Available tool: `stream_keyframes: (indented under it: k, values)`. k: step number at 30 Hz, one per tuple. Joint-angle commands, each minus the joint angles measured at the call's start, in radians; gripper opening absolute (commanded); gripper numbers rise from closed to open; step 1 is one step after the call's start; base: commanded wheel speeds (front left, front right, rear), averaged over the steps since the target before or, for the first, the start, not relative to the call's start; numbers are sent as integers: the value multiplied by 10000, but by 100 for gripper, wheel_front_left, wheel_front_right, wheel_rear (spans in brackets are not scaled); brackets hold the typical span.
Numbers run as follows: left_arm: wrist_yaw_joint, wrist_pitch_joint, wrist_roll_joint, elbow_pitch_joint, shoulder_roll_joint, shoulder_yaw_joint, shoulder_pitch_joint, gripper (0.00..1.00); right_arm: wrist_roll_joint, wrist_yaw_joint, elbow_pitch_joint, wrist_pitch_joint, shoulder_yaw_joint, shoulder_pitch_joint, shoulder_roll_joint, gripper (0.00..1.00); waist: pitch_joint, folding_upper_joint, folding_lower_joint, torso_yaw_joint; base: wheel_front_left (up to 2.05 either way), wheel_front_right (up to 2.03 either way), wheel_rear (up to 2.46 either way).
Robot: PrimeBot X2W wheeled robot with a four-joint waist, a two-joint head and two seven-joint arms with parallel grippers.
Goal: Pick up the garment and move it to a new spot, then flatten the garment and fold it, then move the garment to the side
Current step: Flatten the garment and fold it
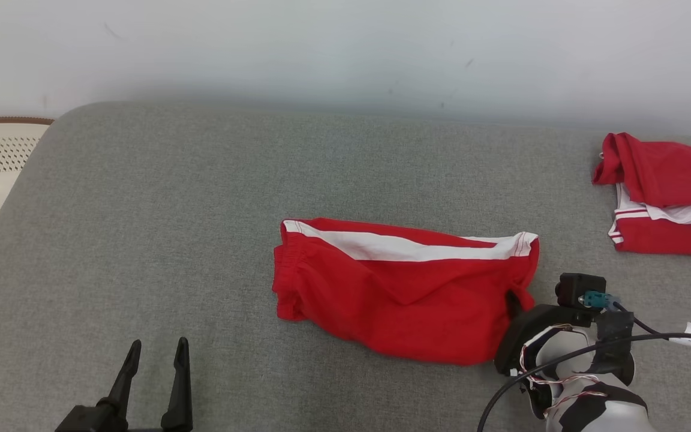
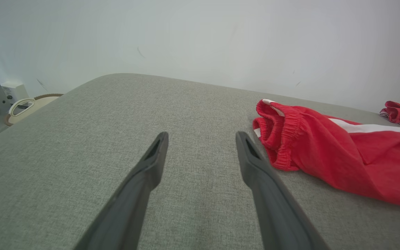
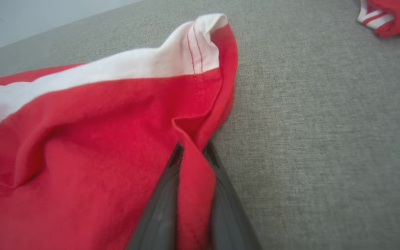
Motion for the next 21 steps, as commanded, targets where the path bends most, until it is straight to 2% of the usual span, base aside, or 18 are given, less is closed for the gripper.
stream_keyframes:
  k: [1, 9, 16, 21]
  values:
    - [-28, -42, -56, 49, 0, 40, 2, 100, 194, -5, -22, -130, 126, -35, -42, 0, -22, -1, -1, -19, 0, 0, 0]
    - [57, -42, -78, 39, -1, 57, 227, 100, 987, -5, -451, -367, 633, 361, -784, 0, -250, -1, -1, -96, 0, 0, 0]
    - [133, -42, -131, -33, -1, -14, 372, 100, 1659, -6, -1308, -387, 1362, 814, -1561, 0, -365, -1, -1, -278, 0, 0, 0]
    - [155, -42, -143, -55, -1, -58, 399, 100, 2490, -5, -2297, -39, 1888, 1044, -1473, 0, -388, -1, -1, -393, 0, 0, 0]
